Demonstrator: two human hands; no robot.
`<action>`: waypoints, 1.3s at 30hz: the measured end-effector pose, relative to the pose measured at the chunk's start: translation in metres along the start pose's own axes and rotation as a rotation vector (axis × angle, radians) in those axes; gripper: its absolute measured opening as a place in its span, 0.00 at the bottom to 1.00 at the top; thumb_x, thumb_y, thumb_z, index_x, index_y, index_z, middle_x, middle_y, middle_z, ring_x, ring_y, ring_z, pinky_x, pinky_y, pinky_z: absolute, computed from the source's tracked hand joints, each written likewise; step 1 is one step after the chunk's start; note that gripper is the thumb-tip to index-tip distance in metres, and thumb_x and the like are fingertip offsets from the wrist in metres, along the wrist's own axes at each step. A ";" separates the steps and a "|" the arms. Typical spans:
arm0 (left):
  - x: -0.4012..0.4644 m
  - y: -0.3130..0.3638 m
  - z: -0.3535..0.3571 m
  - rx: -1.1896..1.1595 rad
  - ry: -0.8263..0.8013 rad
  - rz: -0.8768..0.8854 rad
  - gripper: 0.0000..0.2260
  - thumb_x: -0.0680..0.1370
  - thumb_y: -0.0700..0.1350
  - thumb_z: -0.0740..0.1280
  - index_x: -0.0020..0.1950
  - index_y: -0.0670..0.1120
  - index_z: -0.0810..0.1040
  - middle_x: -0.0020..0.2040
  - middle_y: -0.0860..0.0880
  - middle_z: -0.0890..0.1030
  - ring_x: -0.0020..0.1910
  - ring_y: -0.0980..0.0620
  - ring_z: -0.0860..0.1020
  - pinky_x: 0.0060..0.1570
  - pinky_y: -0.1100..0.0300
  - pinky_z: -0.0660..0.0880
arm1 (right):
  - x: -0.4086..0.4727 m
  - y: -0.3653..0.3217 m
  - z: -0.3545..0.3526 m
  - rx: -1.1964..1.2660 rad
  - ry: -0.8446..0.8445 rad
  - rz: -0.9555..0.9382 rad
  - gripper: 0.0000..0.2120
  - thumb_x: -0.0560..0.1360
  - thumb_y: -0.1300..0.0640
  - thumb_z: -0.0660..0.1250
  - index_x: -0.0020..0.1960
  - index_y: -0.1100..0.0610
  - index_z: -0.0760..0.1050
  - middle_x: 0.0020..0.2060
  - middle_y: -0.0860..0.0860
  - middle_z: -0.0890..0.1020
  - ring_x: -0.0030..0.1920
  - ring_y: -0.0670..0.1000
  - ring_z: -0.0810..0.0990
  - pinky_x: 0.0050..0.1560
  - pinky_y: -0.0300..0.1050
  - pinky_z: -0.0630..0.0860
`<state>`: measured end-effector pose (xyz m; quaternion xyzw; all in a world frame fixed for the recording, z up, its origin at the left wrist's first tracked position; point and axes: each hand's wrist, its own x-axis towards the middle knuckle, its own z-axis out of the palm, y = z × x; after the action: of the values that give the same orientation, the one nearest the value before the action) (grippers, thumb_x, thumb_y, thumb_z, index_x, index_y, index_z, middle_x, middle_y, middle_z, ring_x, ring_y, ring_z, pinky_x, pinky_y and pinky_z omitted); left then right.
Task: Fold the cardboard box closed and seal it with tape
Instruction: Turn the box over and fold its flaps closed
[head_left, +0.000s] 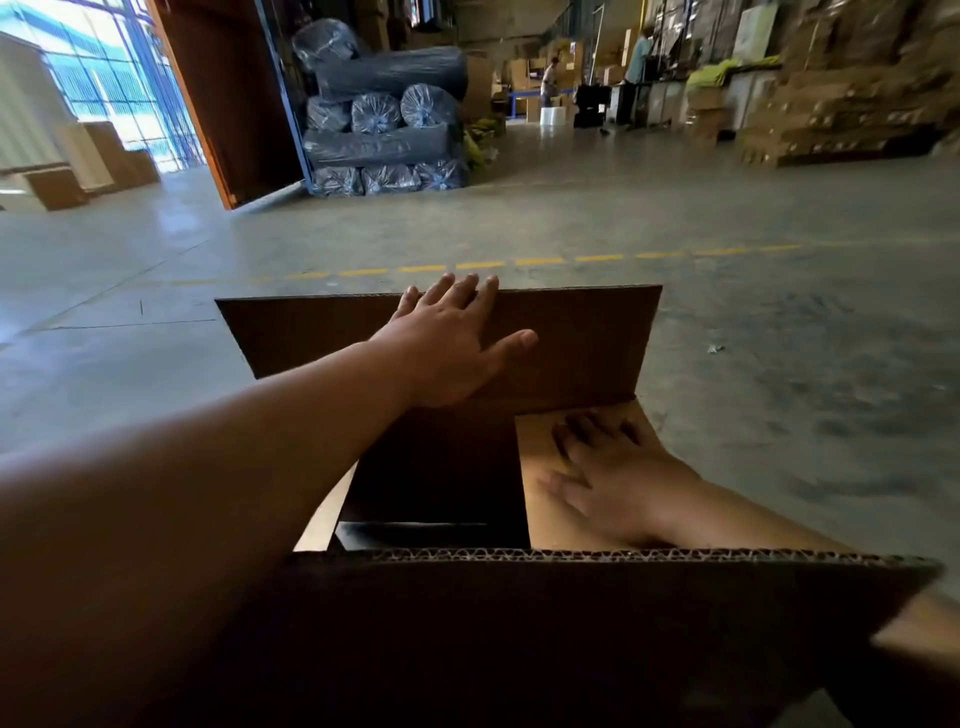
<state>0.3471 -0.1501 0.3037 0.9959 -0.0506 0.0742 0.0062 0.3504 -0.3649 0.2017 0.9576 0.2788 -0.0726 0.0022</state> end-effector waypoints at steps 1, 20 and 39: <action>0.000 0.001 0.000 0.005 -0.001 0.002 0.40 0.76 0.73 0.44 0.81 0.52 0.42 0.82 0.50 0.45 0.80 0.50 0.40 0.77 0.46 0.39 | -0.002 0.000 -0.001 -0.002 0.005 -0.006 0.36 0.76 0.33 0.40 0.79 0.51 0.44 0.78 0.51 0.46 0.77 0.51 0.41 0.75 0.56 0.39; -0.043 0.012 -0.044 -0.018 -0.147 0.007 0.38 0.77 0.71 0.48 0.82 0.53 0.48 0.82 0.48 0.52 0.79 0.44 0.54 0.74 0.43 0.55 | -0.066 0.025 -0.068 0.028 -0.006 0.085 0.47 0.67 0.23 0.44 0.76 0.52 0.59 0.75 0.57 0.61 0.73 0.56 0.62 0.69 0.51 0.62; -0.169 -0.046 -0.050 0.204 0.030 0.047 0.41 0.72 0.75 0.38 0.76 0.57 0.64 0.74 0.51 0.71 0.71 0.48 0.71 0.68 0.46 0.65 | -0.092 -0.092 -0.114 -0.198 0.113 -0.131 0.54 0.58 0.19 0.33 0.76 0.45 0.56 0.72 0.47 0.68 0.71 0.51 0.66 0.68 0.52 0.66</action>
<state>0.1777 -0.0865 0.3277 0.9887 -0.0659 0.0942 -0.0961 0.2402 -0.3319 0.3308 0.9350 0.3461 0.0093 0.0765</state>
